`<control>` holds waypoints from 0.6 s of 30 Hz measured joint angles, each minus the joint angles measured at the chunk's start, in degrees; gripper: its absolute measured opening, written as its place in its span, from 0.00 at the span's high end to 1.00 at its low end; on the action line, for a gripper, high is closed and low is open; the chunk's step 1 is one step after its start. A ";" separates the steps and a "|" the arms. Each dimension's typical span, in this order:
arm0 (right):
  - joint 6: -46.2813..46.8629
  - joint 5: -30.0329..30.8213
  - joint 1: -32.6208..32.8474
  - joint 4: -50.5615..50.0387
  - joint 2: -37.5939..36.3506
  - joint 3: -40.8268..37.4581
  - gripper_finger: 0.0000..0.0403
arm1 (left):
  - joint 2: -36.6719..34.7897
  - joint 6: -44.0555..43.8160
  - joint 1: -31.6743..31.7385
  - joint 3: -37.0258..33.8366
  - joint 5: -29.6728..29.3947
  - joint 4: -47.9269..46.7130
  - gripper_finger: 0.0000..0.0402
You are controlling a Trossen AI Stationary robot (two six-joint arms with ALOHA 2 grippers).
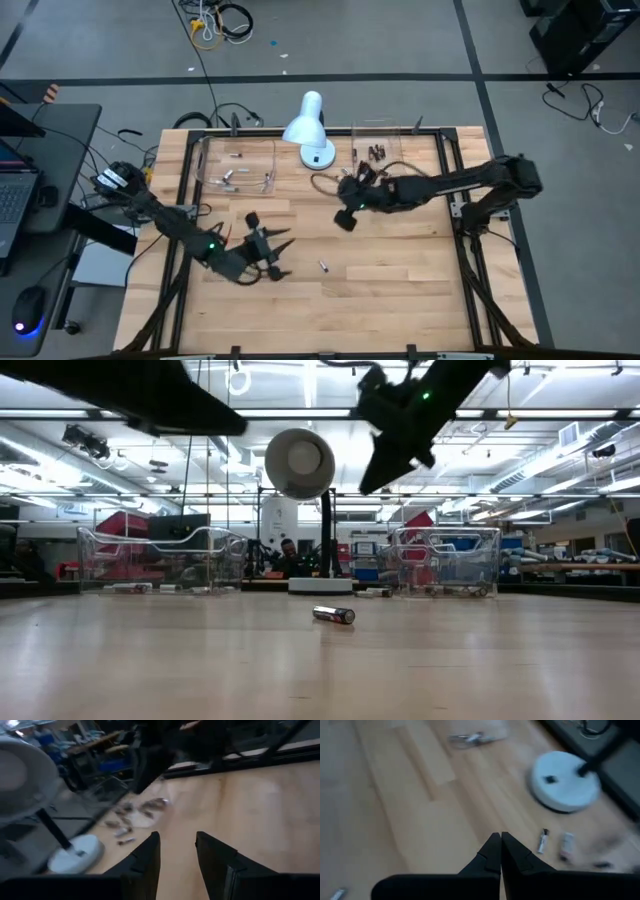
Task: Sort batteries
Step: Put the silver battery in the transparent bin
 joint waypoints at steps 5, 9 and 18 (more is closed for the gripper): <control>-0.02 0.19 -3.52 -9.13 -6.41 0.00 1.00 | -0.02 1.97 9.72 0.00 13.17 1.69 0.68; -1.43 0.21 -7.34 -14.15 -7.94 0.00 1.00 | -0.02 1.36 16.66 0.00 23.72 1.78 0.68; -5.63 -2.14 -12.20 -18.78 -7.61 -0.04 1.00 | 0.41 15.14 21.14 -0.04 51.86 -3.80 0.68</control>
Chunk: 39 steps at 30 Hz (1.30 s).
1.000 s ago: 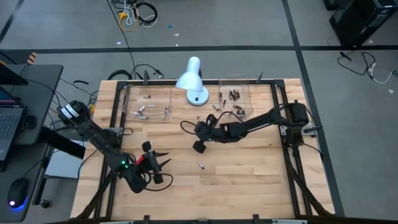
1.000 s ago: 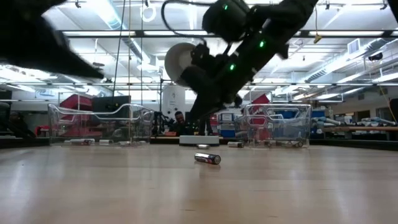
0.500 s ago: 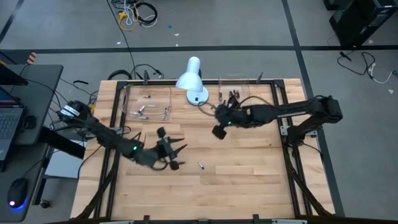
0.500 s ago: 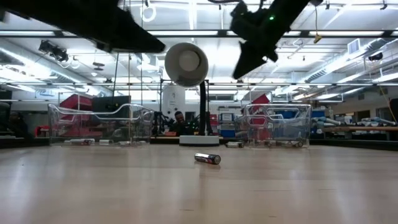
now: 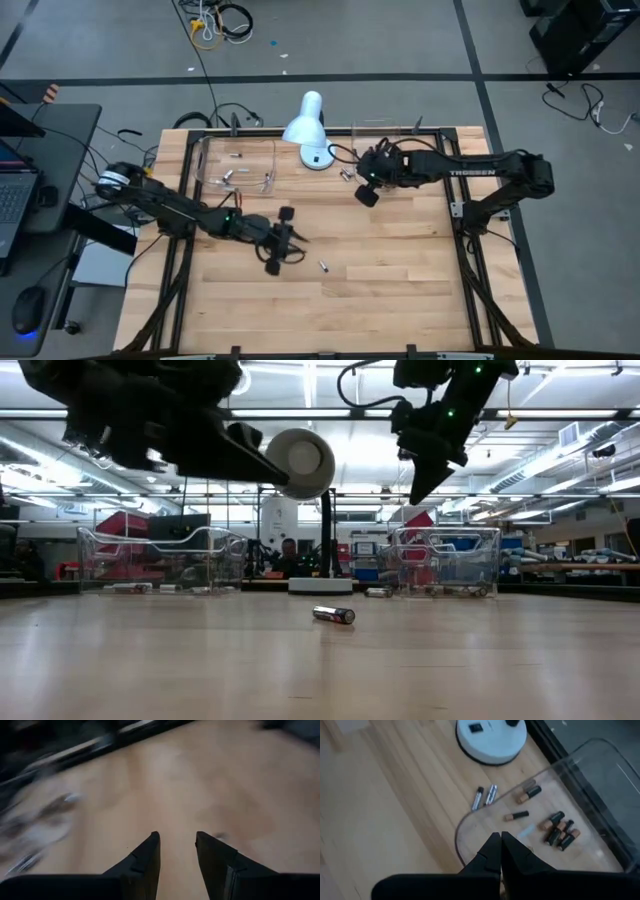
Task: Sort batteries
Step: Put the silver battery in the transparent bin
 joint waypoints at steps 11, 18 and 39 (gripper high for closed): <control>0.64 -4.10 4.72 1.07 -0.77 -0.01 1.00 | 14.71 4.43 0.51 1.66 11.70 18.48 0.68; 0.69 -4.56 8.23 2.37 -0.75 -0.01 1.00 | 24.73 5.00 2.77 7.85 20.65 20.19 0.68; 6.67 -5.52 16.65 3.45 -0.73 -0.03 1.00 | 27.58 0.94 2.51 8.66 13.43 9.41 0.68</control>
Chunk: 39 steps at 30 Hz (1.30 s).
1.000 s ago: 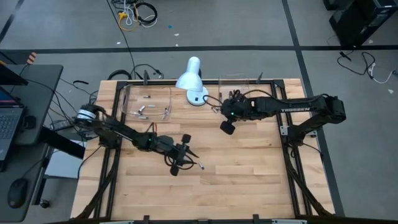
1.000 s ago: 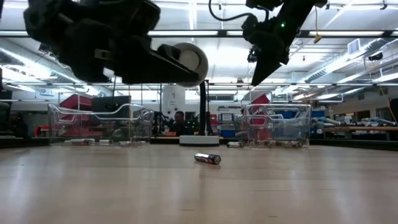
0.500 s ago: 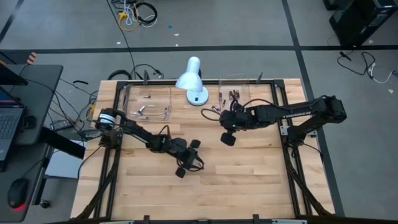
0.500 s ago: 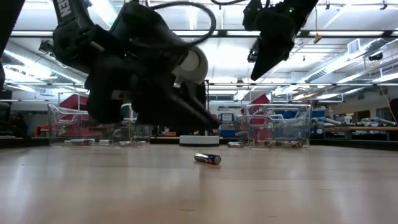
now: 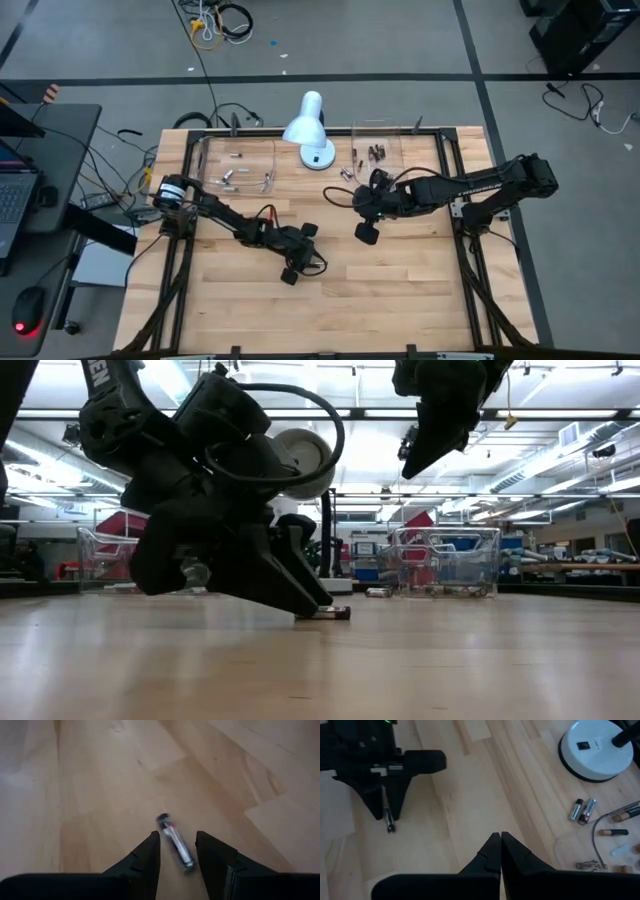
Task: Sort batteries
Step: Put the silver battery in the transparent bin
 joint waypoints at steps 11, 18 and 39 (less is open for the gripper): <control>1.07 0.20 1.12 0.76 0.00 0.02 1.00 | 0.22 -3.08 -0.03 0.31 -4.87 -3.80 0.68; 1.09 2.23 2.00 1.40 0.00 0.02 1.00 | 3.89 -6.27 -0.02 0.31 -5.43 -1.62 0.72; 0.87 4.61 3.44 1.17 0.00 0.00 1.00 | -2.86 -8.80 -3.96 -0.21 -13.49 -8.63 0.97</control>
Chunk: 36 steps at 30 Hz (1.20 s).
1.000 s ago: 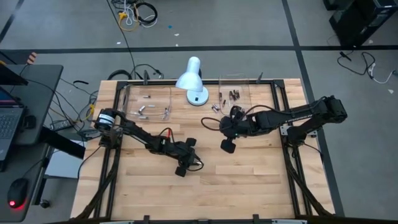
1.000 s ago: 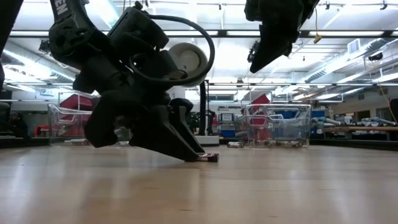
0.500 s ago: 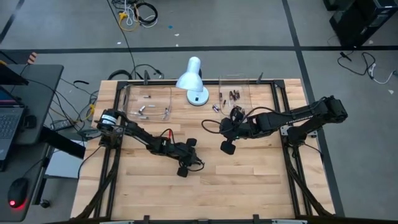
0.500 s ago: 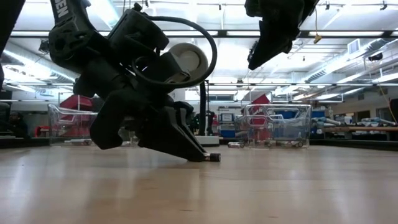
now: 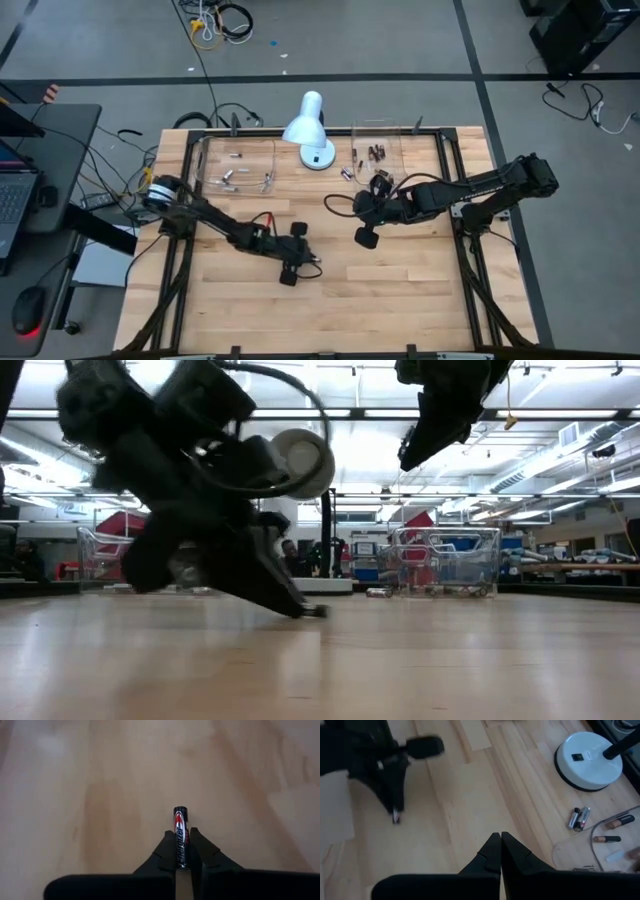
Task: Sort batteries
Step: Put the silver battery in the transparent bin
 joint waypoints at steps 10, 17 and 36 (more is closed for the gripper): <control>-0.44 0.14 0.00 -0.49 0.00 0.00 1.00 | -17.30 -1.32 -3.44 -0.07 -4.24 -15.79 0.97; 0.93 1.97 0.03 -2.91 0.00 0.00 1.00 | -30.77 -4.64 -6.12 -0.03 -21.03 -29.94 0.97; 0.17 2.52 -1.95 -3.77 0.00 -0.02 1.00 | -58.38 -56.35 1.94 0.10 -53.14 -90.29 0.96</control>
